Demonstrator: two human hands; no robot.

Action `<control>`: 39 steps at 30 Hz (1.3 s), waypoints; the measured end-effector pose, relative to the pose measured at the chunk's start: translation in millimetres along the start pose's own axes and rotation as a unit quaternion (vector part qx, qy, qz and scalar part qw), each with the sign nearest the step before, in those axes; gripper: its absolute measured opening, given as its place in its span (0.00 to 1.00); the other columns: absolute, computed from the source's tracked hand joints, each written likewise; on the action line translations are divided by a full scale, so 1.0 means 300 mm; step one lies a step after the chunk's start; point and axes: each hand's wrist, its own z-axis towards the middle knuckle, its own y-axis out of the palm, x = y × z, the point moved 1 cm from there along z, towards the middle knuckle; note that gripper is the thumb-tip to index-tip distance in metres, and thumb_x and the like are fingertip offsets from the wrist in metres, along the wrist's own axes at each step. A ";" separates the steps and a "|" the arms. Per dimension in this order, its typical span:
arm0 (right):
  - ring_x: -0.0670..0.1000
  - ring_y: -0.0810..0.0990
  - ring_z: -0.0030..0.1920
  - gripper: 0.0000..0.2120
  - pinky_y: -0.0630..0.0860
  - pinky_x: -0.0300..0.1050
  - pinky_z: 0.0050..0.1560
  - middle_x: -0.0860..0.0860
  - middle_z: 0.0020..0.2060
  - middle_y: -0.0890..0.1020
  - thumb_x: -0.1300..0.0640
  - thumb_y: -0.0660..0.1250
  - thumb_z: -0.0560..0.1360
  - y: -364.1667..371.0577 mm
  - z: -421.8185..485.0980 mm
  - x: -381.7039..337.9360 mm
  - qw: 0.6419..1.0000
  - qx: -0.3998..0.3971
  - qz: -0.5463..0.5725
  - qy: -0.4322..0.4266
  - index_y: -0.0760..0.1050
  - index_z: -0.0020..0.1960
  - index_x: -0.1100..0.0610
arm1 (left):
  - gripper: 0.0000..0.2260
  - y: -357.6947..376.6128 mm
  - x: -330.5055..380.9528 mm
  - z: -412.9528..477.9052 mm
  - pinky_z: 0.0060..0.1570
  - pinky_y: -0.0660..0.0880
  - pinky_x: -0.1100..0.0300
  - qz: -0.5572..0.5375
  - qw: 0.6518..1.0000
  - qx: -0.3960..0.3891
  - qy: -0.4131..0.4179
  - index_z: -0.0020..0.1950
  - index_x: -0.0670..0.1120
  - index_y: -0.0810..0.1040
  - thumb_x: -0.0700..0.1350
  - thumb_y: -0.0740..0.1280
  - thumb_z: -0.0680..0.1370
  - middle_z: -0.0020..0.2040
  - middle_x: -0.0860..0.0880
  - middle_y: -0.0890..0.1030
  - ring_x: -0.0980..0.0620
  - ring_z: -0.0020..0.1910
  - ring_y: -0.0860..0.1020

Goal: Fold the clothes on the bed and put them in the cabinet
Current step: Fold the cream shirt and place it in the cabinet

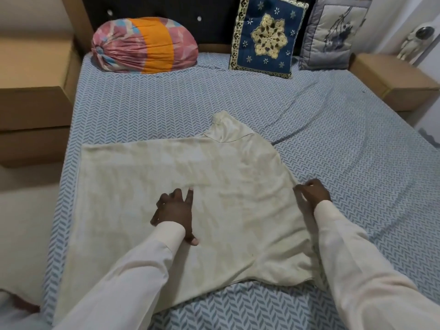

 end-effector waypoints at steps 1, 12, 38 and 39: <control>0.59 0.81 0.45 0.30 0.77 0.50 0.45 0.59 0.45 0.80 0.38 0.78 0.59 -0.018 0.010 0.052 0.999 -0.019 0.021 0.016 0.72 0.50 0.55 | 0.70 0.006 -0.008 -0.011 0.50 0.78 0.43 -0.012 1.000 0.004 0.000 0.78 0.55 0.35 0.67 0.79 0.50 0.68 0.44 0.56 0.35 0.62 0.61; 0.53 0.81 0.29 0.18 0.78 0.45 0.31 0.56 0.32 0.83 0.57 0.78 0.68 -0.041 -0.471 0.364 0.981 -0.173 0.081 0.031 0.80 0.52 0.67 | 0.40 0.134 -0.084 -0.248 0.65 0.68 0.47 -0.128 0.979 0.128 0.095 0.79 0.49 0.54 0.61 0.68 0.74 0.71 0.44 0.64 0.39 0.68 0.65; 0.56 0.75 0.55 0.11 0.74 0.48 0.51 0.50 0.50 0.78 0.51 0.68 0.71 0.259 -0.934 0.297 0.881 -0.047 -0.276 -0.381 0.78 0.53 0.47 | 0.18 0.398 -0.528 -0.751 0.53 0.72 0.53 0.033 0.990 0.133 0.038 0.67 0.48 0.66 0.39 0.59 0.77 0.61 0.46 0.72 0.46 0.61 0.71; 0.57 0.75 0.55 0.12 0.74 0.49 0.50 0.51 0.51 0.78 0.51 0.64 0.71 0.285 -0.931 0.305 0.863 -0.021 -0.305 -0.402 0.79 0.53 0.48 | 0.18 0.397 -0.535 -0.755 0.54 0.73 0.53 0.023 0.991 0.125 0.045 0.66 0.48 0.67 0.39 0.60 0.76 0.61 0.47 0.73 0.46 0.61 0.71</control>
